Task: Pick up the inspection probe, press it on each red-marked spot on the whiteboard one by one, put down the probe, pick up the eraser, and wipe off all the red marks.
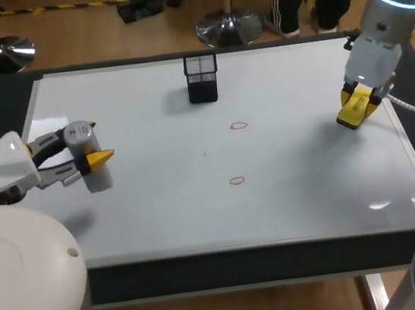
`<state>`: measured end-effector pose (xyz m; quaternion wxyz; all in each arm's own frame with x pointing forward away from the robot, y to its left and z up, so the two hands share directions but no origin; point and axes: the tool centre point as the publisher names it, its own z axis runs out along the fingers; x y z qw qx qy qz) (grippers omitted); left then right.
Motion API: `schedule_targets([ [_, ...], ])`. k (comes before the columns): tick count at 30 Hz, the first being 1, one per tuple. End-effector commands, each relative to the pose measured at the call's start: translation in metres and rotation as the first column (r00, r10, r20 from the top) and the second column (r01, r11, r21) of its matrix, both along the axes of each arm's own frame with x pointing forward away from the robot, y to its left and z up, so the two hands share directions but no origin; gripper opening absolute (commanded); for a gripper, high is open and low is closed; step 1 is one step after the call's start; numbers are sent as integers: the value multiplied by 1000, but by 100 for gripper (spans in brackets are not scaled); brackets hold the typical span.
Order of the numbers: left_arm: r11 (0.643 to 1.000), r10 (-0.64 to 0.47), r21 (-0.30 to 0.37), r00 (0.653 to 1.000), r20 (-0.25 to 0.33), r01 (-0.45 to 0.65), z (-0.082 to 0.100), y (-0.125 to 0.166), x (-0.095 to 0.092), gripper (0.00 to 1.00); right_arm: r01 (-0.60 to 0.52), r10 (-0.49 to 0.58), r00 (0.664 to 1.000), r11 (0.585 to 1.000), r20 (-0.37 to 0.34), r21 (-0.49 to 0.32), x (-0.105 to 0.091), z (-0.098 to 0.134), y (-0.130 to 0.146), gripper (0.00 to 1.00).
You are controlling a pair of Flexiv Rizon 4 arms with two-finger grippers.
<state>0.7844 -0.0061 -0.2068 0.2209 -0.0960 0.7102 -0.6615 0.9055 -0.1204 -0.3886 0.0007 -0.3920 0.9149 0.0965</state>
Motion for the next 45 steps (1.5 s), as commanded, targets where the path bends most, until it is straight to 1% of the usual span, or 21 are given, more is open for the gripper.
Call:
schedule_targets([
  [1,998,-62,-5,998,6,62,4,-17,31,0,-2,2,1000,1000,0,-4,0,1,0,0],
  [8,977,-212,-34,977,31,213,14,-64,68,0,-2,2,1000,1000,0,-4,0,1,0,0],
  [17,920,-390,-30,921,27,390,24,-129,110,0,-2,2,1000,1000,0,-4,0,1,0,0],
  [25,867,-498,-31,867,8,498,23,-184,135,0,-2,2,1000,1000,0,-4,0,1,0,0],
  [27,863,-505,-26,863,-2,505,20,-197,141,0,-2,2,1000,1000,0,-4,0,1,0,0],
  [32,847,-531,-32,847,-9,530,18,-224,148,0,-2,2,1000,1000,0,-4,0,1,0,0],
  [38,839,-543,-37,839,-20,542,12,-247,148,0,-2,2,1000,1000,0,-4,0,1,0,0],
  [43,843,-538,-39,842,-44,537,4,-263,146,0,-2,2,1000,1000,0,-4,0,1,0,0],
  [45,851,-525,-38,849,-57,524,-1,-268,146,0,-2,2,1000,1000,0,-4,0,1,0,0],
])
